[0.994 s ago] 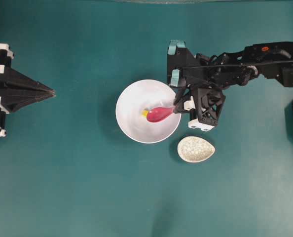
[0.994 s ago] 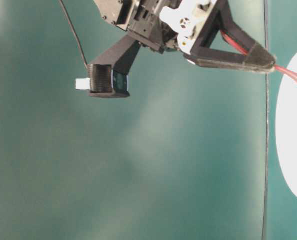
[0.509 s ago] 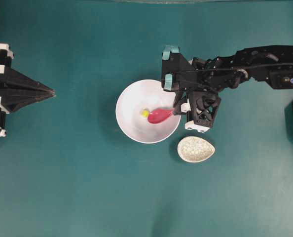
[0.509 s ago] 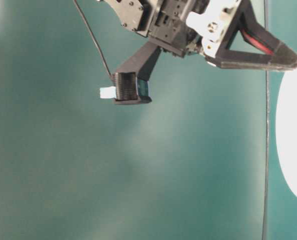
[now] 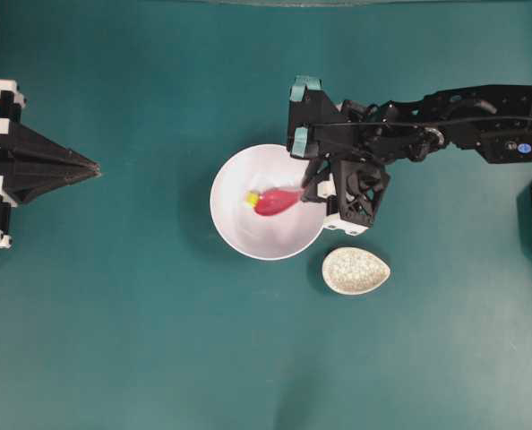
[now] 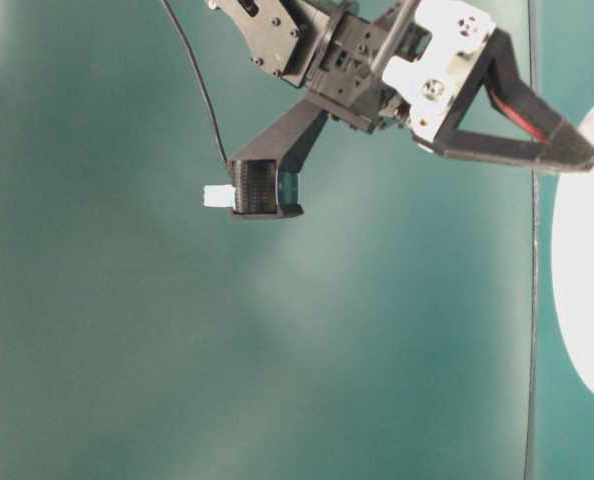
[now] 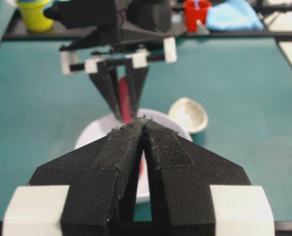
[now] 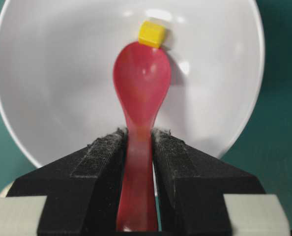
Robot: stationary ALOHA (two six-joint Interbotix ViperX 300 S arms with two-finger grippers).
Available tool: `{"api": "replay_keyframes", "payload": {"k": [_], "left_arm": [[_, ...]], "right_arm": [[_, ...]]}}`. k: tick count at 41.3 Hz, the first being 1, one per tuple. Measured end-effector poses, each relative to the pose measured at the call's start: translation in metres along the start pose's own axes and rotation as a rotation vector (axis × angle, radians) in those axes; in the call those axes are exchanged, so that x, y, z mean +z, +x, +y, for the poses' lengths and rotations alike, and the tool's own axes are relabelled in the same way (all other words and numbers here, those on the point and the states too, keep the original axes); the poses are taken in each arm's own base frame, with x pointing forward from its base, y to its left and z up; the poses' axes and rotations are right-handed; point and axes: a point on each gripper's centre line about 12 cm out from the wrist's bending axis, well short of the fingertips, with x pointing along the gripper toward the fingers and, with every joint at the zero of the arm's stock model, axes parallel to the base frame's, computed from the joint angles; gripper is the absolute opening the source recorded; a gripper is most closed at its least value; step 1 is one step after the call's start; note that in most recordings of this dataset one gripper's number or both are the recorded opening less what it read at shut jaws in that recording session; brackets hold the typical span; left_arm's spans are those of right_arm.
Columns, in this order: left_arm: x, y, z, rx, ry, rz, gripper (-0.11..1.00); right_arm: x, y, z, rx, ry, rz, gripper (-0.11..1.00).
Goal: Scoop the yellow hexagonal prism block from the bowl with a spoon using the right arm.
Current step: 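Lower the spoon bowl into the white bowl beside the yellow block, then push the spoon under the yellow block toward the bowl's left side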
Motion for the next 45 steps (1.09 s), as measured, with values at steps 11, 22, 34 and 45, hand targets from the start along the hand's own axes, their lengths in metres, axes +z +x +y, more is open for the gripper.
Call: {"api": "replay_keyframes", "payload": {"k": [11,22,34,45], "left_arm": [[0.000,0.000,0.000,0.000,0.000,0.003,0.05],[-0.001,0.000,0.000,0.000,0.000,0.006,0.05],[-0.002,0.000,0.000,0.000,0.000,0.014,0.05],[-0.002,0.000,0.000,0.000,0.000,0.014,0.05]], "right_arm": [[0.006,0.002,-0.004,-0.033,0.002,-0.067,0.24],[-0.001,0.007,-0.002,-0.063,-0.011,-0.120,0.24],[-0.012,0.006,0.004,-0.088,-0.019,-0.179,0.24],[-0.016,-0.002,0.011,-0.105,-0.021,-0.262,0.24]]}}
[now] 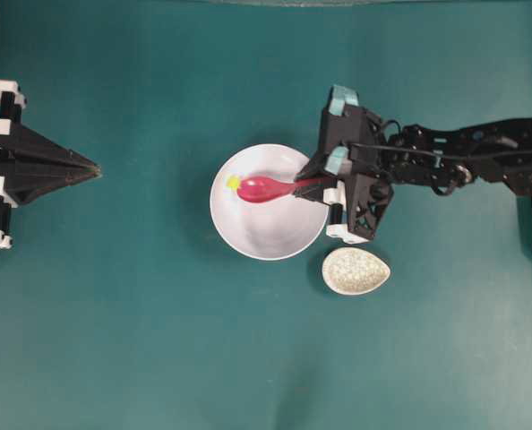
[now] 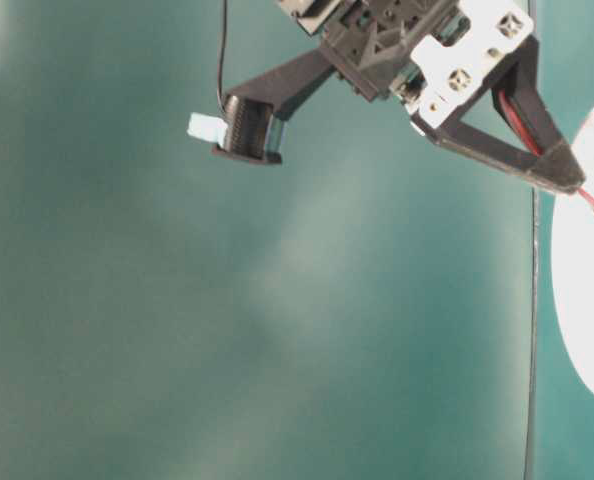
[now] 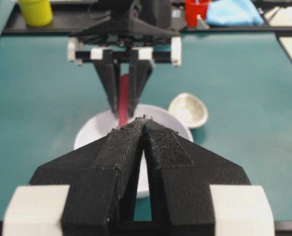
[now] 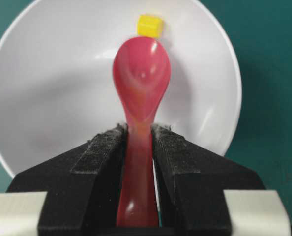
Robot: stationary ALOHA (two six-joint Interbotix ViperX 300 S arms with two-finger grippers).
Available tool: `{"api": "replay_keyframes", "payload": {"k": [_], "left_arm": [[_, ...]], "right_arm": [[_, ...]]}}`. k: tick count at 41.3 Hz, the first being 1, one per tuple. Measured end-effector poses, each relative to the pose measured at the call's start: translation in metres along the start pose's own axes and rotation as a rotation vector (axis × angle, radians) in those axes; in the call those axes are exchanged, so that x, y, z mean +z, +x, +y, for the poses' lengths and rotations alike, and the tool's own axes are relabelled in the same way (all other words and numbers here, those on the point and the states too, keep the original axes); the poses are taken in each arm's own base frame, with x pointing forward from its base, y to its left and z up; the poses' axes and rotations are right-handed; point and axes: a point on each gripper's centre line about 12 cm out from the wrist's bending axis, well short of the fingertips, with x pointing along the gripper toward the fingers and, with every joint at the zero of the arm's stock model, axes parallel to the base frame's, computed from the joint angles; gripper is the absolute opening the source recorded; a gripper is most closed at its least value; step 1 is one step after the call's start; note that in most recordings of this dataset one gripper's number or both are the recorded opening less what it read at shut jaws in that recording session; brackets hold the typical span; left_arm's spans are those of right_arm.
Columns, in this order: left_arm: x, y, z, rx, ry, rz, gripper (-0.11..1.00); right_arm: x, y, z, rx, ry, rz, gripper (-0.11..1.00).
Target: Scoop the yellow hexagonal prism block from the bowl with a spoon using the right arm.
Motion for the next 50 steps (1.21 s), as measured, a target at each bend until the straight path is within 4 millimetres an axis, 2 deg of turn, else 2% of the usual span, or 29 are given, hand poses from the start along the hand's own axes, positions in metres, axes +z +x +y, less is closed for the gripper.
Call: {"api": "replay_keyframes", "payload": {"k": [26,50], "left_arm": [[0.000,0.000,0.000,0.000,0.000,0.002,0.05],[0.000,0.000,0.000,0.001,0.000,0.002,0.05]], "right_arm": [[-0.002,-0.001,0.001,-0.005,0.017,-0.013,0.24],[-0.002,0.014,0.002,-0.005,0.016,0.008,0.24]]}}
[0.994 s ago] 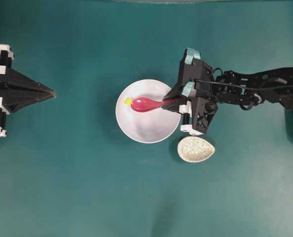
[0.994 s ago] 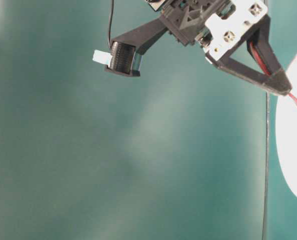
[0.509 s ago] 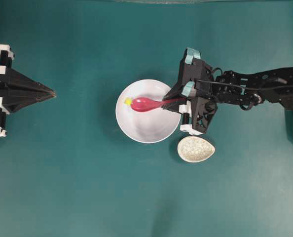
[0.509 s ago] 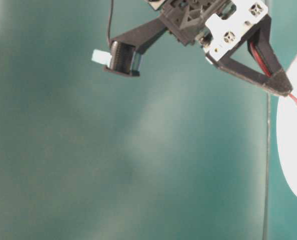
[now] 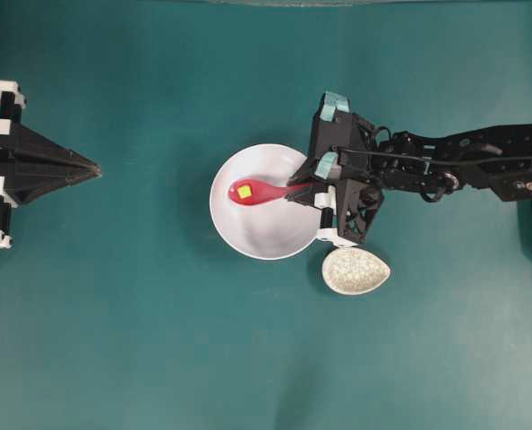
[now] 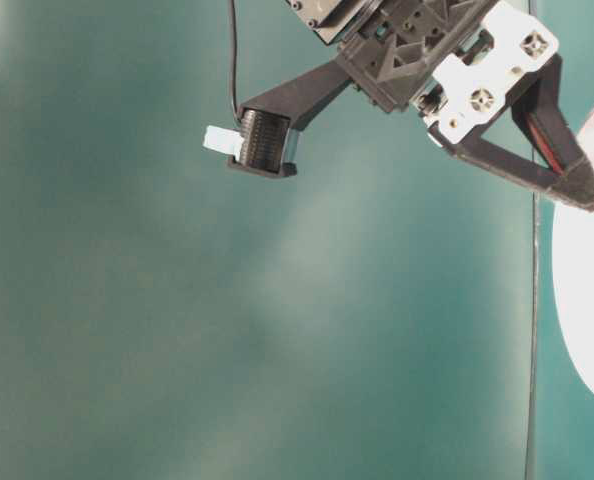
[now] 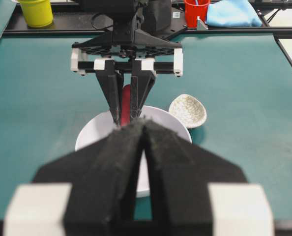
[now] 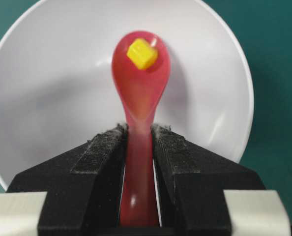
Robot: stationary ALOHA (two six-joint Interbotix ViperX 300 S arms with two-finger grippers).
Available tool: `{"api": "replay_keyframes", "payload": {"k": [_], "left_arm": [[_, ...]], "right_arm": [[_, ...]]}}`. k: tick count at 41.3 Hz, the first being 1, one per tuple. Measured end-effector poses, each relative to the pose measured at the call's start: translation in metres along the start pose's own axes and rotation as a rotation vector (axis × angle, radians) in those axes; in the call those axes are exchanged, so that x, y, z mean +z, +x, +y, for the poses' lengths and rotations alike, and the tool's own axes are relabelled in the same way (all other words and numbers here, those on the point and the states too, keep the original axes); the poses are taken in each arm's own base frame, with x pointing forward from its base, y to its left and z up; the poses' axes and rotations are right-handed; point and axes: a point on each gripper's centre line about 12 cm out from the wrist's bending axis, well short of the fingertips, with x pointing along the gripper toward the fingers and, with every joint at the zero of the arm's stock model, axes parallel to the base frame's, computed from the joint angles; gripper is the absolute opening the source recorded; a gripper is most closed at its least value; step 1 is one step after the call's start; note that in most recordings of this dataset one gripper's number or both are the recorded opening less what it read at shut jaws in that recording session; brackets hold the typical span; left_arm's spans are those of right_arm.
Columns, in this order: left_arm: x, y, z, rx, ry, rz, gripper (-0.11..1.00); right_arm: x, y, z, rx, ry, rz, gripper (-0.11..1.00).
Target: Scoop the yellow hexagonal prism block from the bowl with a spoon using the right arm.
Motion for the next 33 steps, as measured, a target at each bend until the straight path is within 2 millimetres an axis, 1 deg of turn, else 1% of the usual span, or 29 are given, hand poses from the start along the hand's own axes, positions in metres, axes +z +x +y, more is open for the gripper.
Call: {"api": "replay_keyframes", "payload": {"k": [19,26,33], "left_arm": [[0.000,0.000,0.000,-0.002,0.000,0.000,0.05],[0.000,0.000,0.000,0.000,0.000,0.000,0.05],[0.000,0.000,0.000,-0.002,0.000,0.000,0.05]], "right_arm": [[0.002,-0.002,0.001,0.003,-0.002,-0.007,0.24],[0.013,-0.015,0.007,0.013,-0.010,-0.068,0.24],[0.014,-0.028,0.010,0.016,-0.017,-0.105,0.24]]}}
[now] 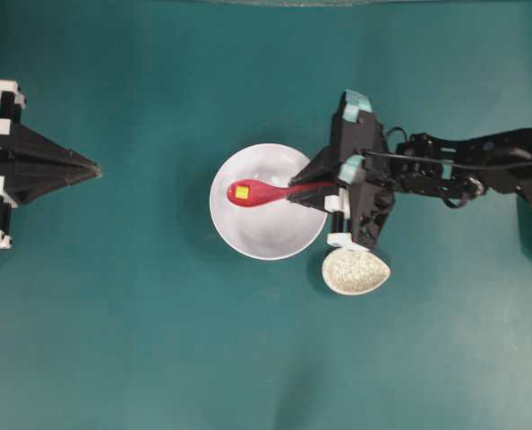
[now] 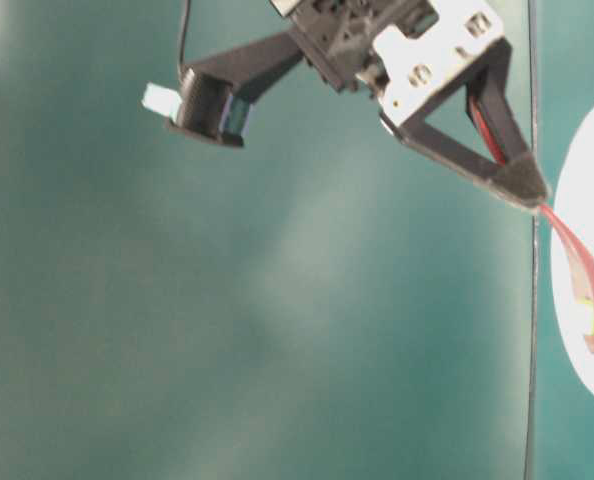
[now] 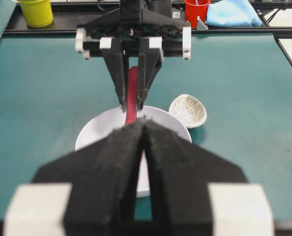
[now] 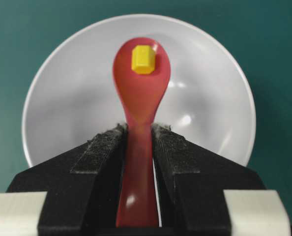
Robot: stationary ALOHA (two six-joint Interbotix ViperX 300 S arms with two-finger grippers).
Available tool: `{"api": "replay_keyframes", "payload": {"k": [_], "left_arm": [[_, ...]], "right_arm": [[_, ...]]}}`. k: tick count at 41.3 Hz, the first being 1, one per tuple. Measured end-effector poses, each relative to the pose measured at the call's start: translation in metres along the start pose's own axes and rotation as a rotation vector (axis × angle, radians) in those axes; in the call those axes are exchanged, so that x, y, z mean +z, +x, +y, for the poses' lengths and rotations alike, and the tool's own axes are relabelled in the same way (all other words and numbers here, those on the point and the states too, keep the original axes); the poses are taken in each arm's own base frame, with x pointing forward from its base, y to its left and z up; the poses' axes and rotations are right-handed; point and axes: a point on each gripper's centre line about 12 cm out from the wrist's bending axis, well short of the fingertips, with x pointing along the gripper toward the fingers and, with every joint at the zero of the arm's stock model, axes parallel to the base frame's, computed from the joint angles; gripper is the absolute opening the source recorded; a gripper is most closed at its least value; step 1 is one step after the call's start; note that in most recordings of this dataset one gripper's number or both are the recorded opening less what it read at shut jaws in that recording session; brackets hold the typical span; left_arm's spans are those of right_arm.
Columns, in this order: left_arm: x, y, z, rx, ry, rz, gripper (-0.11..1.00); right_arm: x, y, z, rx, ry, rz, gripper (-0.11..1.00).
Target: Scoop the yellow hexagonal prism block from the bowl with a spoon using the right arm.
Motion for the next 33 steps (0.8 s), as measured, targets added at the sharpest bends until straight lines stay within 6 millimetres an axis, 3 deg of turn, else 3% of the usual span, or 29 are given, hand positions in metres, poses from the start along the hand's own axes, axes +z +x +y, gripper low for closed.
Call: {"api": "replay_keyframes", "payload": {"k": [33], "left_arm": [[0.000,0.000,0.000,0.000,0.000,0.000,0.05]], "right_arm": [[0.023,-0.085,0.004,0.008,-0.071,-0.293,0.24]]}}
